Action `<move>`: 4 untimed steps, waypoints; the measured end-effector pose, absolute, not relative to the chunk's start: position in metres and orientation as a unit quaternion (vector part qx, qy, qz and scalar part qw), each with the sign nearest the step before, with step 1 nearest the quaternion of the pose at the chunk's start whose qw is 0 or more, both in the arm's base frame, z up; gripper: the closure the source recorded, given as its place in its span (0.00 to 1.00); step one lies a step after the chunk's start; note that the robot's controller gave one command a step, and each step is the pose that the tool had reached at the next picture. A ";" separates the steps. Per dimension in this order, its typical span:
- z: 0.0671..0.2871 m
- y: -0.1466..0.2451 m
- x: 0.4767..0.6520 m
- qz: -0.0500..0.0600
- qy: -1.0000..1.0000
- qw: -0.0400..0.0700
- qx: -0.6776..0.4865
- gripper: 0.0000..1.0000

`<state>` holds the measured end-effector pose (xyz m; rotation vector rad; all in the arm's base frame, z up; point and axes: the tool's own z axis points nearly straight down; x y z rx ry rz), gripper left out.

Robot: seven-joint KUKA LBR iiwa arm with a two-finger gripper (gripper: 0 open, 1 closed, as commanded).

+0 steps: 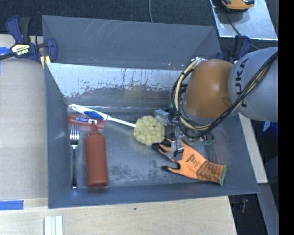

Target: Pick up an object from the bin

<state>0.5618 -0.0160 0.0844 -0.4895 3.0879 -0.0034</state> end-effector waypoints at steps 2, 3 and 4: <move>0.072 -0.022 0.565 0.000 0.999 0.011 -0.032 1.00; 0.072 -0.022 0.565 0.000 0.999 0.011 -0.032 1.00; 0.149 -0.022 0.560 0.000 1.000 0.008 -0.014 1.00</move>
Offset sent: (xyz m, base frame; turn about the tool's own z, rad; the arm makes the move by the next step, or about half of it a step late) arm 0.0012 -0.0051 -0.0144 0.2510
